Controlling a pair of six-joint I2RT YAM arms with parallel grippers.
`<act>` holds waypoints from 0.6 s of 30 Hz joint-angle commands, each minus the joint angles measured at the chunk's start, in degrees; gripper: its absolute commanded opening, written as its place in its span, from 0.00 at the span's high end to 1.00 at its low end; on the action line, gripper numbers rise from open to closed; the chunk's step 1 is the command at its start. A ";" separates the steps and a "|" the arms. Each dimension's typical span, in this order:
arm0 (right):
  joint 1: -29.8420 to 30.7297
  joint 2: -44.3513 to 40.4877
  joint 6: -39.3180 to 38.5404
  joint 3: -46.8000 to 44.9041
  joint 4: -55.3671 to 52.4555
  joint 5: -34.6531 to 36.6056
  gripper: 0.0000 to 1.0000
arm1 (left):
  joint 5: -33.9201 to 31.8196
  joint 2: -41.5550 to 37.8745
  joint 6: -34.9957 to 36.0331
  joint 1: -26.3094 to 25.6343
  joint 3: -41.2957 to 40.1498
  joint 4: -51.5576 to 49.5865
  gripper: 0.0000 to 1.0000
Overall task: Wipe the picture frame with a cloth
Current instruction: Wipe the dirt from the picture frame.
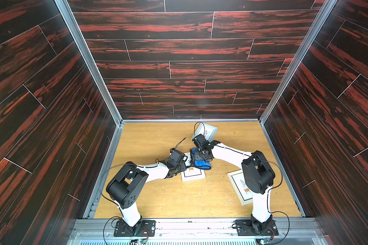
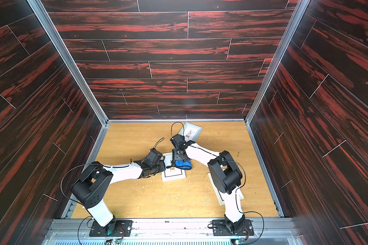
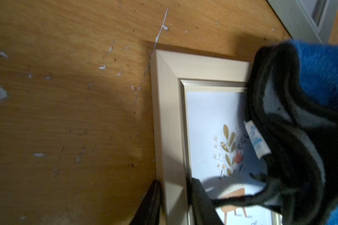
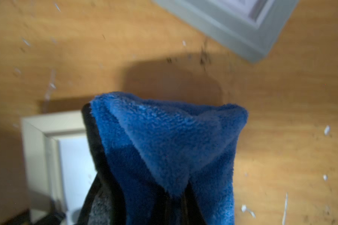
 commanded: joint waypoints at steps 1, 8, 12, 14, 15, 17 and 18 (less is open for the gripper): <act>1.39 -5.72 0.46 -6.53 -1.25 -2.40 1.00 | 1.50 -0.02 0.56 -0.26 -1.83 -5.05 0.71; 0.27 -0.24 -1.17 2.32 -3.11 1.95 1.00 | 2.66 1.86 1.43 -0.23 -0.49 -5.55 0.71; 0.20 0.32 -0.67 2.61 -2.65 0.02 1.00 | 1.81 0.82 2.16 -0.20 -1.06 -6.61 0.71; 1.15 -2.41 -0.32 -2.17 -1.21 -1.74 1.00 | 1.25 0.77 2.42 -0.28 -1.40 -6.55 0.71; 2.01 -3.98 0.06 -4.90 -0.82 -1.91 1.00 | 1.20 0.84 2.27 -0.28 -1.51 -6.42 0.71; 3.53 -6.61 0.72 -9.10 -0.27 -1.94 1.00 | 1.42 0.83 2.31 -0.28 -1.61 -5.65 0.71; 3.71 -7.53 1.05 -10.38 -0.10 -2.06 1.00 | 1.59 -0.71 2.12 -0.26 -2.19 -4.39 0.71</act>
